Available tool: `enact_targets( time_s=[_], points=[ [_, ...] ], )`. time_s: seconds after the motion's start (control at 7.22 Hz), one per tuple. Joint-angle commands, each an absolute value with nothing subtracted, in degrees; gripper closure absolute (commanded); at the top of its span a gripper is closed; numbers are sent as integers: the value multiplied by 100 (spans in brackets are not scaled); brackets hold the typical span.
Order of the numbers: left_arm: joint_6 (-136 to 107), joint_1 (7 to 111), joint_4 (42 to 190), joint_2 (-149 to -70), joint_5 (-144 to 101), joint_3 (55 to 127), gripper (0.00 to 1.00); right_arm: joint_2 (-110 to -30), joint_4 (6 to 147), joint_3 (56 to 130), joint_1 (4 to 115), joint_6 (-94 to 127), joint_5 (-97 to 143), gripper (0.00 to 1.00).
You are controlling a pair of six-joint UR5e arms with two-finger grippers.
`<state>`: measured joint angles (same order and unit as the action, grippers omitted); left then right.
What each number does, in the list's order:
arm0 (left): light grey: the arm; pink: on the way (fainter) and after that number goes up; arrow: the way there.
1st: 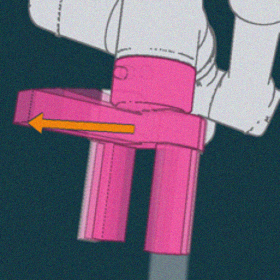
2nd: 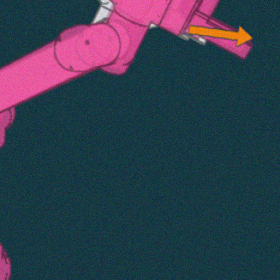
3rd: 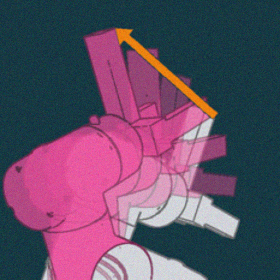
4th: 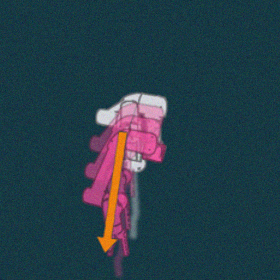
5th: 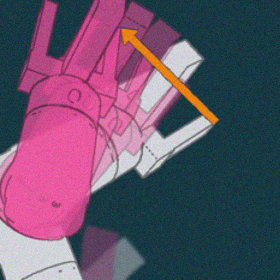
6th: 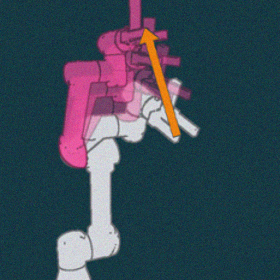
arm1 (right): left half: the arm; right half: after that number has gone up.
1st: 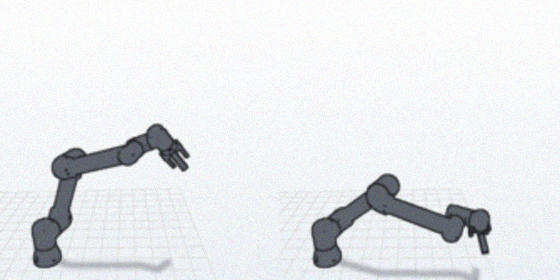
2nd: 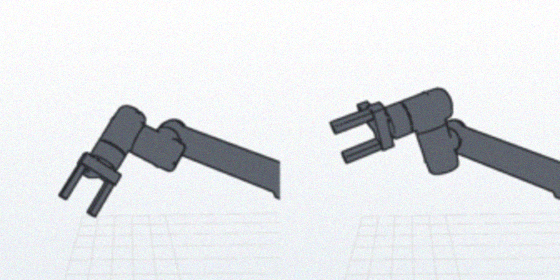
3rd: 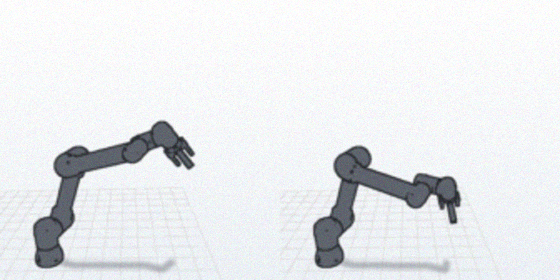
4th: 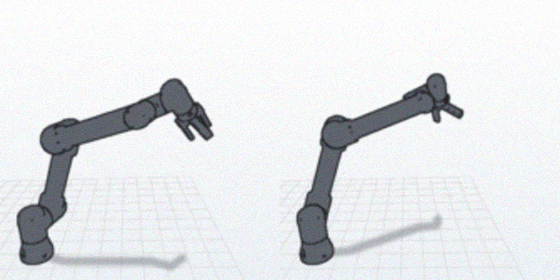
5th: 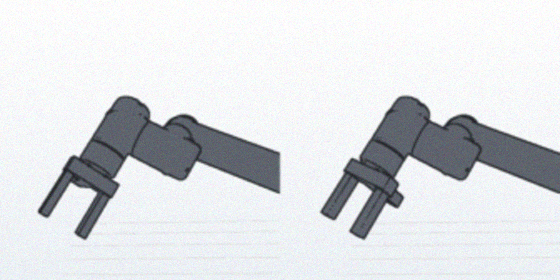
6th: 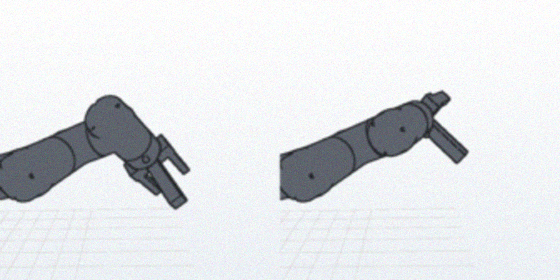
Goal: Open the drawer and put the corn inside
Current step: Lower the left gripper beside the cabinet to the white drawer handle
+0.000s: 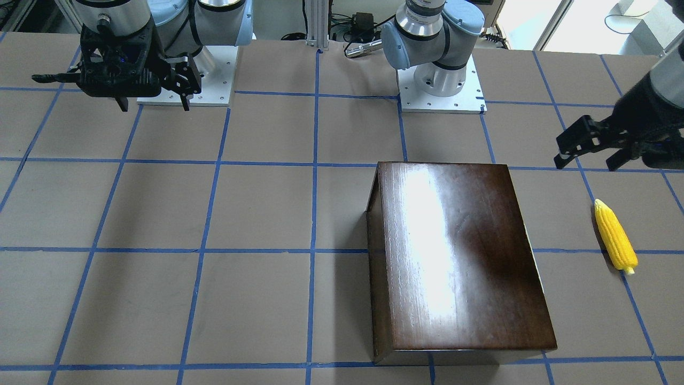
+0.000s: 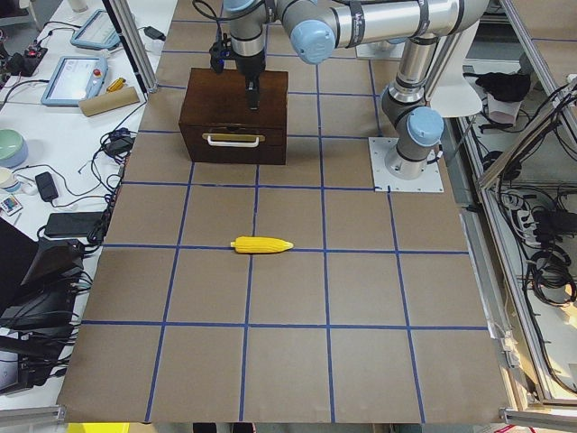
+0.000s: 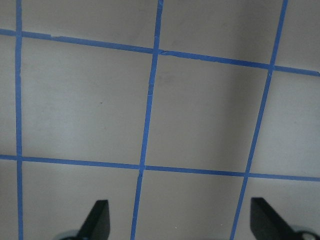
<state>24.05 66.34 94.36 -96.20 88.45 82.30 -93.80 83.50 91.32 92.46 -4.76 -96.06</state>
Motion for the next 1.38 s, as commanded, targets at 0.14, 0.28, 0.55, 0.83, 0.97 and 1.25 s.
enact_targets(
  time_s=[0.14, 0.28, 0.55, 0.83, 0.97, 1.25],
  points=[
    [3393, 6003, 9124, -10001, 8877, 8244, 0, -9378, 8350, 9132, 9246, -483, -9606, 0],
    [3393, 6003, 9010, -10193, 8868, 8262, 0, -9378, 8350, 9132, 9246, -483, -9606, 0],
    [3401, 6003, 8651, -10737, 8868, 8288, 0, -9387, 8350, 9132, 9246, -483, -9606, 0],
    [3419, 6003, 8552, -11099, 8868, 8323, 0, -9378, 8350, 9132, 9246, -483, -9606, 0],
    [3445, 6003, 8282, -11214, 8851, 8471, 0, -9378, 8350, 9132, 9246, -483, -9606, 0],
    [3909, 6029, 8174, -11232, 8563, 8613, 0, -9378, 8350, 9132, 9246, -475, -9606, 0]
  ],
)
